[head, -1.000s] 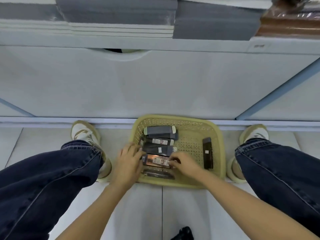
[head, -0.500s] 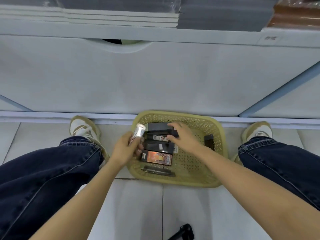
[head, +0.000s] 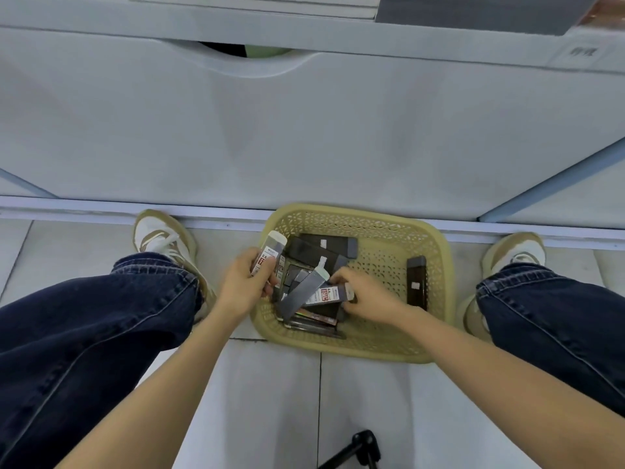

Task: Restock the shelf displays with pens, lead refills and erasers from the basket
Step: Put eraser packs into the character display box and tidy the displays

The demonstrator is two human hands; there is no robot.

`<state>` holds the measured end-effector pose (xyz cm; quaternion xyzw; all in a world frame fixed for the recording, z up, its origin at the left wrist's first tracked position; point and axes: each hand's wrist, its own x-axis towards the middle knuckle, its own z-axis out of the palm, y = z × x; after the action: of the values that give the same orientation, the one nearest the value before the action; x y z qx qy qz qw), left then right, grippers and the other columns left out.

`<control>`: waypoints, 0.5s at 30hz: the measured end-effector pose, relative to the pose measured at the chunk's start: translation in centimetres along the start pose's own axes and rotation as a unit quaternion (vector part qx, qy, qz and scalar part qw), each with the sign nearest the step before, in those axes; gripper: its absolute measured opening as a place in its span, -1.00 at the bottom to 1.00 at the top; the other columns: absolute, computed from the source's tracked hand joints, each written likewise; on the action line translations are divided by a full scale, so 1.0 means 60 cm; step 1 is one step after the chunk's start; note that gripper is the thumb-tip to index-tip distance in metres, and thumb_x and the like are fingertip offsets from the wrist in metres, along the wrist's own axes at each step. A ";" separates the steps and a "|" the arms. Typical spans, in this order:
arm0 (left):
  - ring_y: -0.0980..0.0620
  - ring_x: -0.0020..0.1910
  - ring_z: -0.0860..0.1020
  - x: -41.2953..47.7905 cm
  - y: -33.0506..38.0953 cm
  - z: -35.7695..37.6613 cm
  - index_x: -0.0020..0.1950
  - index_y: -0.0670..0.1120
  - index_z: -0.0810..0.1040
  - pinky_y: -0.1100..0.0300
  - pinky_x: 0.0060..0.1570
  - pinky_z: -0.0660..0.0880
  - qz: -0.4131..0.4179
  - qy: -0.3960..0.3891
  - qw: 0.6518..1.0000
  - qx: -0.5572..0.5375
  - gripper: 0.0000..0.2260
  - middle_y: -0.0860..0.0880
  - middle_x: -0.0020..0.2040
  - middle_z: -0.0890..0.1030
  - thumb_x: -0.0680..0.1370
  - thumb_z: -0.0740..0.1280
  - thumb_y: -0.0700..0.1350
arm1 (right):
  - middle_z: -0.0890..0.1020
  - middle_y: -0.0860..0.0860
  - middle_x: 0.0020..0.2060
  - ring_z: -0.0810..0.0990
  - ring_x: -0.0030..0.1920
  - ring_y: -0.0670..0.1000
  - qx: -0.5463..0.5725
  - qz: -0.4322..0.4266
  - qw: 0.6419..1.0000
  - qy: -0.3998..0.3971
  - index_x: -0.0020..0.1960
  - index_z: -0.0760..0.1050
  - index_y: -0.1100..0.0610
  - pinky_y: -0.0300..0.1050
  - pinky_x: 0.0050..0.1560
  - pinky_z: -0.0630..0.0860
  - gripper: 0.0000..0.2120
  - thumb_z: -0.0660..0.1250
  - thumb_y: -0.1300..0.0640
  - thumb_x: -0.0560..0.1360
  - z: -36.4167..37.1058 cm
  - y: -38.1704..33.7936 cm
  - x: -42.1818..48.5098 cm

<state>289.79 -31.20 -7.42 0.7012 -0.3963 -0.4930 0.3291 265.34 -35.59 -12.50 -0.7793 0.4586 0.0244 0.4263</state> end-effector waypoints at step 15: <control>0.06 -0.38 0.54 -0.002 0.000 0.002 0.00 -0.06 0.55 0.03 -0.24 0.56 -0.004 0.013 0.999 0.029 -0.88 0.02 -0.34 0.61 0.62 0.27 -0.04 | 0.33 0.09 0.31 0.27 0.31 0.11 -0.125 0.116 0.977 0.131 0.43 0.32 0.14 -0.02 0.34 0.29 -0.31 0.49 -0.02 0.41 0.006 -0.006 0.071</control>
<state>289.66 -31.11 -7.38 0.7185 -0.4034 -0.4731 0.3118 268.19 -38.21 -14.32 -0.7640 0.5914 0.0286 0.2564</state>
